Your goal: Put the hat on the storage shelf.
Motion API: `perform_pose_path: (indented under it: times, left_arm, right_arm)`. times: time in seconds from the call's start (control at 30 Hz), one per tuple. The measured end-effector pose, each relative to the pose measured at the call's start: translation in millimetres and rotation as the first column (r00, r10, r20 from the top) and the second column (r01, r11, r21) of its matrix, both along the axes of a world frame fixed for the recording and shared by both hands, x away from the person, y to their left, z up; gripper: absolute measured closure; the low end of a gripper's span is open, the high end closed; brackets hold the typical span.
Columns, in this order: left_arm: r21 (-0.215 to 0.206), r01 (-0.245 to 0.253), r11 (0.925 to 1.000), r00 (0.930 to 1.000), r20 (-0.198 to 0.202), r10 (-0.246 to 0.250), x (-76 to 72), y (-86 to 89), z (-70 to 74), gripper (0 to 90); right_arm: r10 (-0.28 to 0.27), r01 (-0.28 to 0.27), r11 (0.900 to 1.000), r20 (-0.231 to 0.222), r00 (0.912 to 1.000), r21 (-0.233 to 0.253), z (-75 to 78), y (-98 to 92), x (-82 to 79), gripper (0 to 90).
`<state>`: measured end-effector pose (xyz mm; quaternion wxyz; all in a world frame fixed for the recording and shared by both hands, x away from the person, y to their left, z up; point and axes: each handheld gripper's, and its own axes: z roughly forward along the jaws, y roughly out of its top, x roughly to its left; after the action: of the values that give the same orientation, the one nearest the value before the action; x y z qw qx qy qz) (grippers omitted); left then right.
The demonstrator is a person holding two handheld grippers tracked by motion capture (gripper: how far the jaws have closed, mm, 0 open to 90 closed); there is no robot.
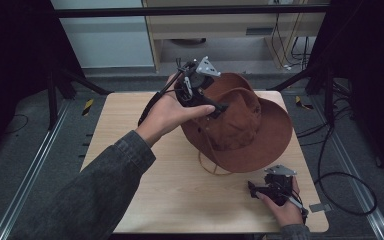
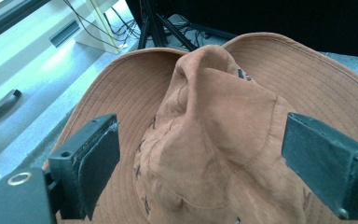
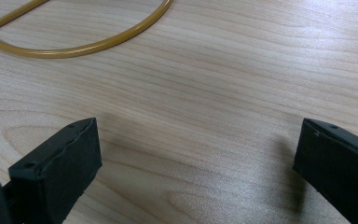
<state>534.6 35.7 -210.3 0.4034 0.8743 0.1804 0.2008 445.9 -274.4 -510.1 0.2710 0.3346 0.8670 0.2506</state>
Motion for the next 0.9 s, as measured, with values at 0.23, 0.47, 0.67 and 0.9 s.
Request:
perform_pose_path:
  times: [0.23,0.47,0.67,0.9]
  left_arm:
    - [0.005,0.008,1.0,0.9999,0.007,-0.008,-5.8,1.0,0.7,10.9]
    - [0.008,0.016,0.9998,0.9998,0.01,-0.016,-12.1,3.4,1.0,10.9]
    - [-0.016,0.014,0.9998,0.9999,0.002,-0.014,-16.7,12.0,0.5,10.7]
    - [-0.032,0.005,0.9995,1.0,0.007,-0.005,-23.1,25.9,-1.9,10.1]
  right_arm:
    - [0.004,-0.004,1.0,-0.004,1.0,0.002,0.2,-0.1,0.0,0.7]
    - [0.0,0.0,1.0,0.0,1.0,0.0,0.0,0.0,0.0,0.7]
    - [0.001,-0.001,1.0,0.0,1.0,-0.001,0.1,0.0,0.0,0.8]
    - [0.0,0.0,1.0,0.0,1.0,0.0,0.0,0.0,0.0,0.7]
